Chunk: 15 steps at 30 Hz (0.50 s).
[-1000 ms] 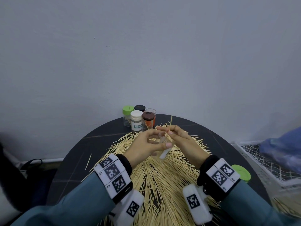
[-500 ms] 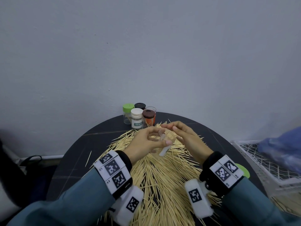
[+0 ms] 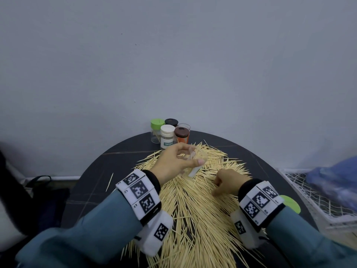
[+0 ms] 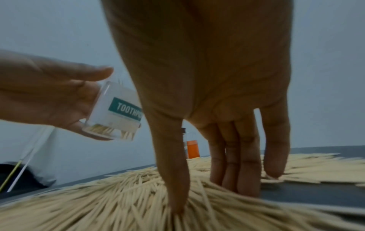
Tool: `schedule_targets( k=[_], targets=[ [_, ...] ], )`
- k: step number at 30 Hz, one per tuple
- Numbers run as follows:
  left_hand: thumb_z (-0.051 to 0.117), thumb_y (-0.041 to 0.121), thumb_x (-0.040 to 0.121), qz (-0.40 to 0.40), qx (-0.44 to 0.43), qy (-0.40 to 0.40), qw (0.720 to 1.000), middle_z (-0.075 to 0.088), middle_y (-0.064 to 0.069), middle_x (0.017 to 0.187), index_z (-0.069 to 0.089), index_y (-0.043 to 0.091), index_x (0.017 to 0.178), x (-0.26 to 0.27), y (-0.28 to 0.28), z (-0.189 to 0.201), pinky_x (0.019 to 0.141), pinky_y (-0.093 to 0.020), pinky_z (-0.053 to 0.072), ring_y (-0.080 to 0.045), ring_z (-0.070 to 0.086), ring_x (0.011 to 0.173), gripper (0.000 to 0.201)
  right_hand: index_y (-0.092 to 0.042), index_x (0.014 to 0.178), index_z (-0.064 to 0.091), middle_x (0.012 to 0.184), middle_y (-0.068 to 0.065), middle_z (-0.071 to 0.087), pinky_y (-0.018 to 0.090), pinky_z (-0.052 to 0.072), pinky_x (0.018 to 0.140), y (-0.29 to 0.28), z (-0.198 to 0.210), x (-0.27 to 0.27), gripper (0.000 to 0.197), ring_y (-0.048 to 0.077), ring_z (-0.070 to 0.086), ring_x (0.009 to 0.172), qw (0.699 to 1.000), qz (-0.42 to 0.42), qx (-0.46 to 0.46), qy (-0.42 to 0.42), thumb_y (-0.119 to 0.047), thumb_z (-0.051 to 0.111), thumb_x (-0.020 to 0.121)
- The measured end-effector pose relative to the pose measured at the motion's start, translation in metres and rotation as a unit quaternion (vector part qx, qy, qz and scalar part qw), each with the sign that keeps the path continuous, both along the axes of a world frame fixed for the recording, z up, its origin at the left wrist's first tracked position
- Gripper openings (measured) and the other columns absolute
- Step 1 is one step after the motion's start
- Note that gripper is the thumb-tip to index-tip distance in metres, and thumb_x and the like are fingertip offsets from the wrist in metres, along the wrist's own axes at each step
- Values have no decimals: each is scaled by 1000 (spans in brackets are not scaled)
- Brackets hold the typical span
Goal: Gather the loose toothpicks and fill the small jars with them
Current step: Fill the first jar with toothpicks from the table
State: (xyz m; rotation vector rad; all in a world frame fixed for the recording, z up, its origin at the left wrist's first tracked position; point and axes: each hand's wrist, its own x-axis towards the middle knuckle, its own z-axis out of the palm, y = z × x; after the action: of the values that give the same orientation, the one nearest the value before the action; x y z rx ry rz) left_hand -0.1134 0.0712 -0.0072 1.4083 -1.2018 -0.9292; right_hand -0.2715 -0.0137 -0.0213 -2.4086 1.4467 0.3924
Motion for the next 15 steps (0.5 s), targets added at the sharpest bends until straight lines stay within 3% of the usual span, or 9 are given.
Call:
schedule_targets(
  k=[5,9,12,15],
  targets=[
    [77,28,74,4,2,-12,1000,58,9,112,56,18,124,1,0,0,83,-32,55,-8,57,102,55,-9,99,56,97,2,57,23,41,70,2,-2,11,23,13,47,80,998,34,-13,45,-30,59,90],
    [77,29,74,4,4,-12,1000,58,10,109,57,18,124,1,0,1,88,-38,54,-9,57,102,55,-6,119,52,120,8,56,29,41,80,4,1,13,34,19,51,96,996,56,-17,69,-30,50,95],
    [77,30,74,4,5,-18,1000,58,11,109,57,19,124,1,1,1,89,-37,54,-10,57,104,55,-6,122,51,118,7,57,29,42,86,3,4,10,34,20,53,102,996,57,0,63,-29,44,97],
    [77,30,74,4,6,-22,1000,58,9,112,57,19,123,1,1,1,89,-36,53,-10,57,104,54,-9,107,53,95,3,53,23,40,69,-1,5,6,25,14,47,84,998,31,57,-6,-27,37,100]
  ],
)
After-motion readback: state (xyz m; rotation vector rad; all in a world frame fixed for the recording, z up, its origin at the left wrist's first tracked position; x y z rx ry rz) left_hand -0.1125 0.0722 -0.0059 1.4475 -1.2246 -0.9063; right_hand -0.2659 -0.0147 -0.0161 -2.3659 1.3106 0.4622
